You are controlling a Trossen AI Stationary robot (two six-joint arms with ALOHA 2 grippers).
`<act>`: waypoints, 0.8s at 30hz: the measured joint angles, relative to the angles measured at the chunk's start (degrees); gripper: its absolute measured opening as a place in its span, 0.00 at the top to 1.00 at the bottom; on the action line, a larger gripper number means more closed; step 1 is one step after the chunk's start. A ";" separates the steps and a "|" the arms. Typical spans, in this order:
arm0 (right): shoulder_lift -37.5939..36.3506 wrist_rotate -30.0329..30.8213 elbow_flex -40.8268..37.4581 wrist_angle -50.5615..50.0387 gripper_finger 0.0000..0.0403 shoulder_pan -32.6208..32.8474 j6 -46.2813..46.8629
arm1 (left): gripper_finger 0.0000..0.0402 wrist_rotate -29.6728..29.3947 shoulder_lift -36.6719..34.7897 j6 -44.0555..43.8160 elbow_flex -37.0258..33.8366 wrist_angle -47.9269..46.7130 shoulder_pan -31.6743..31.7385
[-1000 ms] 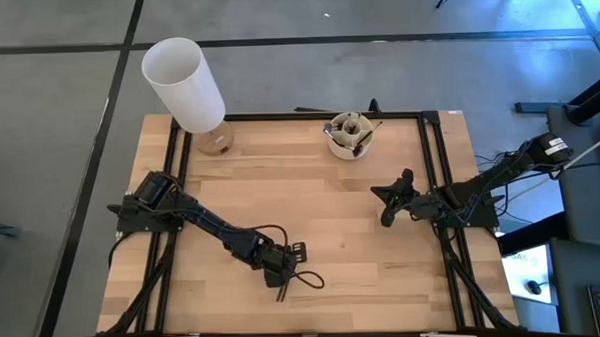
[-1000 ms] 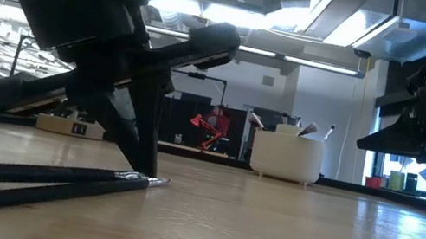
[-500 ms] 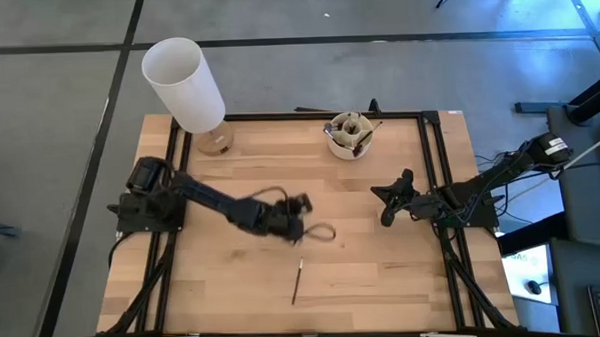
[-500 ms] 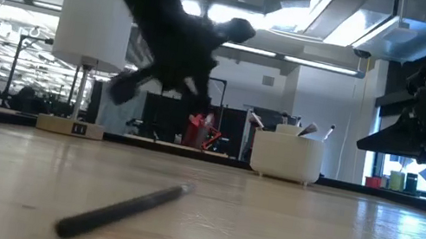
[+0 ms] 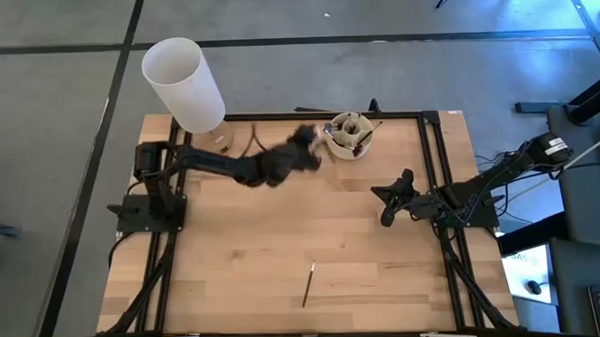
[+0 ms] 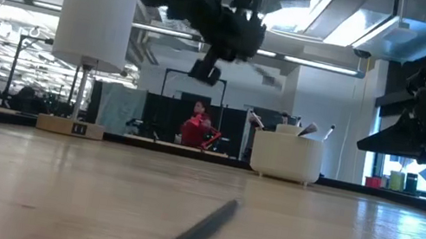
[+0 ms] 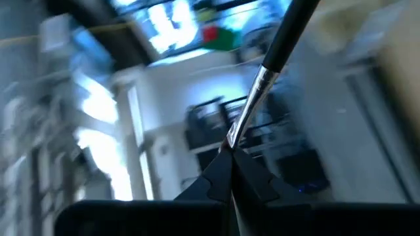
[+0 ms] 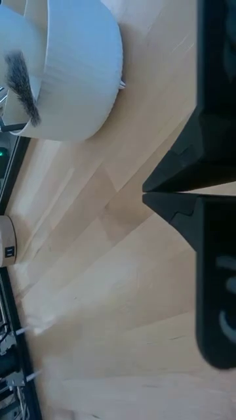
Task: Sort items
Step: Put the blush brush into the pen organizer
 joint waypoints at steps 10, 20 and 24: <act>-0.02 0.96 0.00 -0.44 0.97 0.01 -0.31 | 0.99 10.99 1.52 11.98 0.04 11.37 9.27; -0.02 1.59 0.00 -0.43 0.97 0.00 -1.14 | 0.99 10.84 10.84 20.90 3.92 17.48 10.05; -0.02 1.63 0.00 -0.44 0.97 0.00 -1.34 | 0.99 9.92 14.30 20.88 8.44 18.02 9.87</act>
